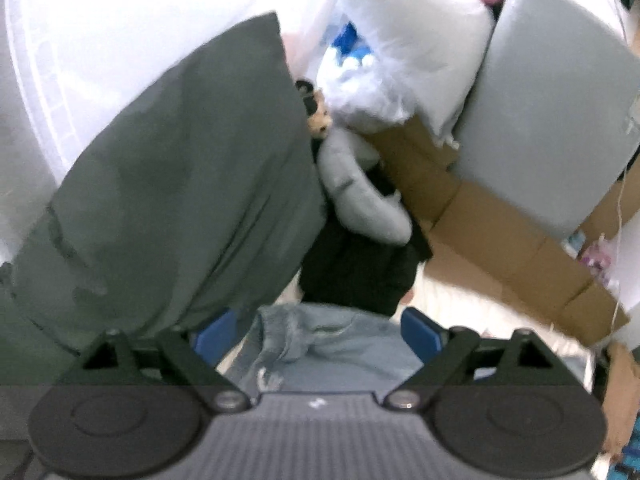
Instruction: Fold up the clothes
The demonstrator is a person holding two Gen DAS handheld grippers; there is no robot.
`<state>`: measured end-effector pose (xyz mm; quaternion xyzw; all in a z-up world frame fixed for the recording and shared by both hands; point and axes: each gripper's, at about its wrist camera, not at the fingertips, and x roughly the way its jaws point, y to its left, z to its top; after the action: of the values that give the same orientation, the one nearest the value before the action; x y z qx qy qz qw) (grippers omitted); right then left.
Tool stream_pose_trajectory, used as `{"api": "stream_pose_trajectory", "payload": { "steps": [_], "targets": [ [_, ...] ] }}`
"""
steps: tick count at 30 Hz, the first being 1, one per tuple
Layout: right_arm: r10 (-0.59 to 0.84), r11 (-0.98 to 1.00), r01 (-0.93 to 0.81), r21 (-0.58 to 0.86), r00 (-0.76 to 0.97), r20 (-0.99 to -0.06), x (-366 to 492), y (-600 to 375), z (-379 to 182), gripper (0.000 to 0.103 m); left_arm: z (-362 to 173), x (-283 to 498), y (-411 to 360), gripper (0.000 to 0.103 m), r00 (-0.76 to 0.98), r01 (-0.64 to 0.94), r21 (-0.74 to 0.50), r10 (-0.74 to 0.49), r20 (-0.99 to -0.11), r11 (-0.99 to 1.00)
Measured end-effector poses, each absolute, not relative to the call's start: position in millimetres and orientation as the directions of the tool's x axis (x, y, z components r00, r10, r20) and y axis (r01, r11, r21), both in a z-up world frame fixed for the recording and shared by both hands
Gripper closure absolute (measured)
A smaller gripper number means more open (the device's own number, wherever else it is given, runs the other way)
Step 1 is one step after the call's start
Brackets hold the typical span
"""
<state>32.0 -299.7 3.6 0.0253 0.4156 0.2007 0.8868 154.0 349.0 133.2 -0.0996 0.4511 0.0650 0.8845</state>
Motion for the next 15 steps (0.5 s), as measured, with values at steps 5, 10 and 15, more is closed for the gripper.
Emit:
{"api": "stream_pose_trajectory", "payload": {
  "steps": [5, 10, 15],
  "targets": [
    [0.378, 0.913, -0.352, 0.206, 0.540, -0.752, 16, -296, -18, 0.039, 101, 124, 351, 0.012, 0.548, -0.189, -0.086, 0.033, -0.836, 0.978],
    [0.380, 0.915, -0.323, 0.244, 0.478, -0.792, -2, -299, -57, 0.039, 35, 84, 348, 0.012, 0.479, -0.190, -0.125, -0.019, -0.878, 0.974],
    [0.345, 0.927, -0.290, 0.237, 0.417, -0.841, -15, -298, -102, 0.039, -31, 51, 341, 0.013, 0.402, -0.201, -0.132, -0.041, -0.915, 0.971]
  ]
}}
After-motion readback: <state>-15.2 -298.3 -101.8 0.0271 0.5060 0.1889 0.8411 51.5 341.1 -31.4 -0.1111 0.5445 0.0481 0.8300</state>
